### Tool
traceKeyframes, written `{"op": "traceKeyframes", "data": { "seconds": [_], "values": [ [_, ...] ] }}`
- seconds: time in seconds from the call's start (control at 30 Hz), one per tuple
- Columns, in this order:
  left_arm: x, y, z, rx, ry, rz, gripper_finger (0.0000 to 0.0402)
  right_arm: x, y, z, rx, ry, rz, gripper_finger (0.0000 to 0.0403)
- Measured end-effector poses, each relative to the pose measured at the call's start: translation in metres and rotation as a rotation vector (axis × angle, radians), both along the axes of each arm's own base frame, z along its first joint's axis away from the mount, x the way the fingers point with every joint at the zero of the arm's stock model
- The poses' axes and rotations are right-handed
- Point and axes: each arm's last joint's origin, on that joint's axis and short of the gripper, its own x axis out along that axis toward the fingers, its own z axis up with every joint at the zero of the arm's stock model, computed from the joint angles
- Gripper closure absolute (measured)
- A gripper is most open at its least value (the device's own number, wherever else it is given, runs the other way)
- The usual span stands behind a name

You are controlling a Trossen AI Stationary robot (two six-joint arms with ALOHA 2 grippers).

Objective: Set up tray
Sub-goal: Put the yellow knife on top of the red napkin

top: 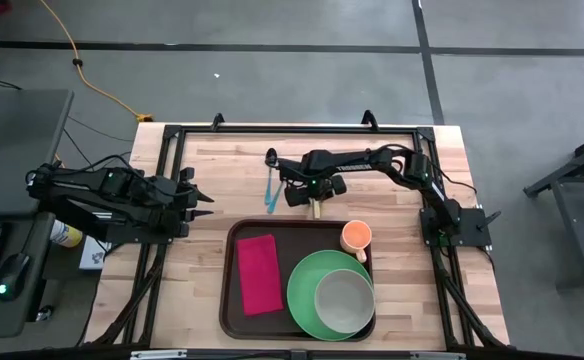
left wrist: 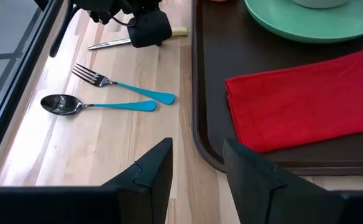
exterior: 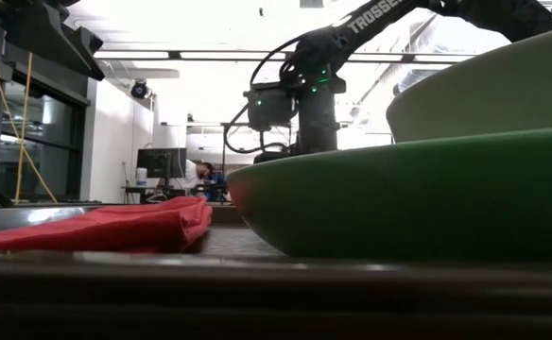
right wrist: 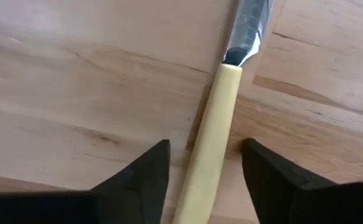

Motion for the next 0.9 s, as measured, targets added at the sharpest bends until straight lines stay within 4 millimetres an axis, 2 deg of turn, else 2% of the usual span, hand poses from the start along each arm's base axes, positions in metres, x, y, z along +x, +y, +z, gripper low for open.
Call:
{"op": "traceKeyframes", "data": {
  "seconds": [0.17,0.5,0.83,0.9],
  "values": [
    [-0.0001,0.0,0.0,0.0,0.0,0.0,0.0229,0.0005,0.0015,0.0,0.0,-0.002,0.007,0.0264],
    [0.0,0.0001,0.0,0.002,0.0,0.003,0.0229,0.0008,0.0024,-0.0001,0.008,-0.005,0.011,0.0303],
    [0.0,0.0001,0.0,0.003,0.0,0.003,0.0229,0.0016,0.0027,0.0002,0.024,-0.017,0.012,0.0371],
    [0.0,0.0001,0.0,0.003,0.0,0.003,0.0229,0.002,0.0029,0.0003,0.027,-0.022,0.019,0.0373]
  ]
}}
